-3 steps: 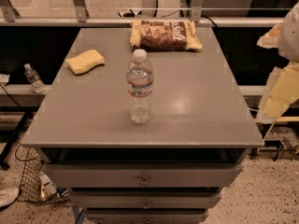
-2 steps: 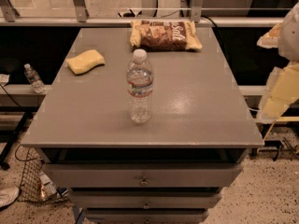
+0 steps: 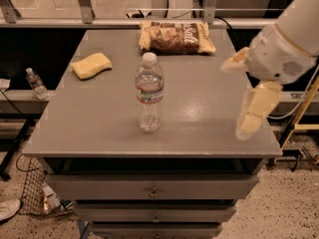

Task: Pick water bottle

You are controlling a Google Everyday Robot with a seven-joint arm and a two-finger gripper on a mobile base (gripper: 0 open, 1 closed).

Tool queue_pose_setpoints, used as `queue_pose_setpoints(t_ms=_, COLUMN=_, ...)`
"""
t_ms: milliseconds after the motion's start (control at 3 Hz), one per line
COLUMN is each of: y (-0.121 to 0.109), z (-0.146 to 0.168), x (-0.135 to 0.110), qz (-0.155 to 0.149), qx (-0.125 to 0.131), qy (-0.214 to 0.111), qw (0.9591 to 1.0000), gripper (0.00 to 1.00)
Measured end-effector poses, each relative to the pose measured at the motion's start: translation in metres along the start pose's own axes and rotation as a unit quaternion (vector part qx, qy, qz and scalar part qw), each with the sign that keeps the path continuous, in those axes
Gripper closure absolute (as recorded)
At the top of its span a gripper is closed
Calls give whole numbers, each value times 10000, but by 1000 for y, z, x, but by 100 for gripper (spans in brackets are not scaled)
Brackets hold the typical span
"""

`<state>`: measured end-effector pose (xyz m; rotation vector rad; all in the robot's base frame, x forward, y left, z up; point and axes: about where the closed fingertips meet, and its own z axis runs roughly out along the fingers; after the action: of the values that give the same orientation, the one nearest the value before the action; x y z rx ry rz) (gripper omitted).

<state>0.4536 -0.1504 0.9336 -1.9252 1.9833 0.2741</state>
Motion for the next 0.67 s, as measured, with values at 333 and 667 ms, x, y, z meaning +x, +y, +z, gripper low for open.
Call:
queue_pose_setpoints(t_ms=333, y=-2, z=39, x=-45, qz=-474, qx=-752, qy=-1016, qw=9908, gripper=0)
queue_pose_setpoints(t_ms=667, y=-9, z=52, x=-77, qz=-712, qx=-1057, qy=-1756, qw=9762, gripper=0)
